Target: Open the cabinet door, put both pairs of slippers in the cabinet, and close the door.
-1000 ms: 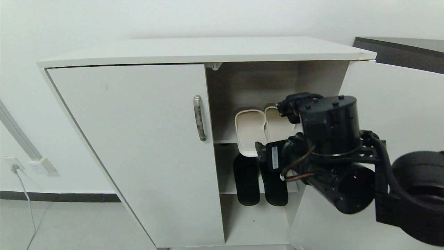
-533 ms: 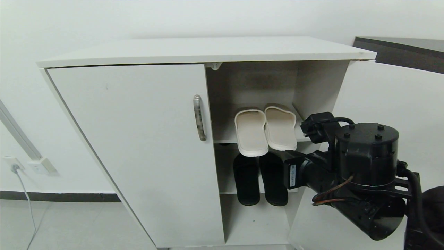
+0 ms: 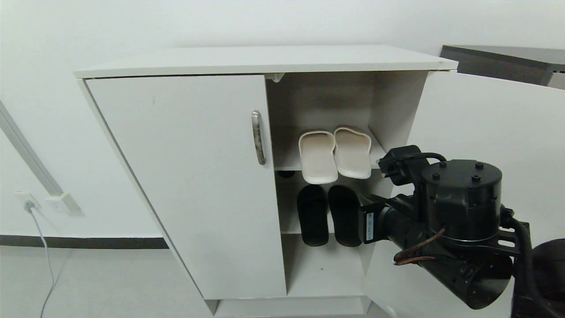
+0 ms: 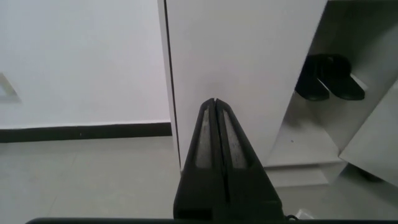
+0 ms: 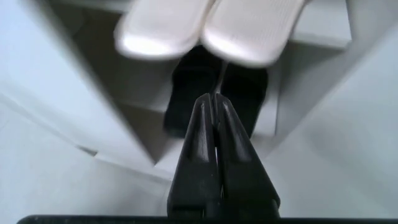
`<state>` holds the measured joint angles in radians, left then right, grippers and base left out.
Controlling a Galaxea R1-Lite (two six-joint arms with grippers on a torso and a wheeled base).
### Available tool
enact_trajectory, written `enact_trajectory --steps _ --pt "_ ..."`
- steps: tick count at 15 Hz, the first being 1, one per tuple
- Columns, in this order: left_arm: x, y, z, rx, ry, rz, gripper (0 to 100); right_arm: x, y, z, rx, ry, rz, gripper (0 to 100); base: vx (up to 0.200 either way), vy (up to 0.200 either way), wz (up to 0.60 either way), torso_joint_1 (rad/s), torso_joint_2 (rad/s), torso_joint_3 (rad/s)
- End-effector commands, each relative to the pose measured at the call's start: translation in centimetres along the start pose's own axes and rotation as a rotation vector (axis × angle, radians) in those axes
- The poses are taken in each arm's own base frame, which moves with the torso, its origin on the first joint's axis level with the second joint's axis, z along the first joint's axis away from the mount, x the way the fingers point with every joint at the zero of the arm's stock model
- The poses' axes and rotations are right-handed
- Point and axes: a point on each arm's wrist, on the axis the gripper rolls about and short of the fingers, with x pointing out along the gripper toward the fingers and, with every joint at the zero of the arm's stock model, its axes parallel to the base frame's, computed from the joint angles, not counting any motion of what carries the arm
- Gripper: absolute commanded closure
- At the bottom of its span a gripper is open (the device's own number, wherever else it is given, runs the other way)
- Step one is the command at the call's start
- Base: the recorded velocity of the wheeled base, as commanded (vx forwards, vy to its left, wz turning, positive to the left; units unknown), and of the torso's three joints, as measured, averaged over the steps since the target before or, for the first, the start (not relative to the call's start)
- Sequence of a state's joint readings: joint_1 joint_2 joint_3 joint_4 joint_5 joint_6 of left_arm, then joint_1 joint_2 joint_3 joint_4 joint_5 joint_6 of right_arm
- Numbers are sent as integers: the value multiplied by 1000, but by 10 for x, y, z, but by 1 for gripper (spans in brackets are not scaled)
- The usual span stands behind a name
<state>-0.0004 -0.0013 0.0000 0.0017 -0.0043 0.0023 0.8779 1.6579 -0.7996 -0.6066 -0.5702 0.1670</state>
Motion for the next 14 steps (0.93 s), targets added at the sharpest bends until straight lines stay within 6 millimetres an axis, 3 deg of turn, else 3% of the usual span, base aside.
enact_trajectory --steps 1,14 --pt "0 0 0 -1 1 0 100 1 0 -2 -4 6 -2 100 -200 0 0 7 -2 7" --pt "0 0 0 -1 1 0 100 9 1 -10 -14 32 -14 100 -200 0 0 1 2 5"
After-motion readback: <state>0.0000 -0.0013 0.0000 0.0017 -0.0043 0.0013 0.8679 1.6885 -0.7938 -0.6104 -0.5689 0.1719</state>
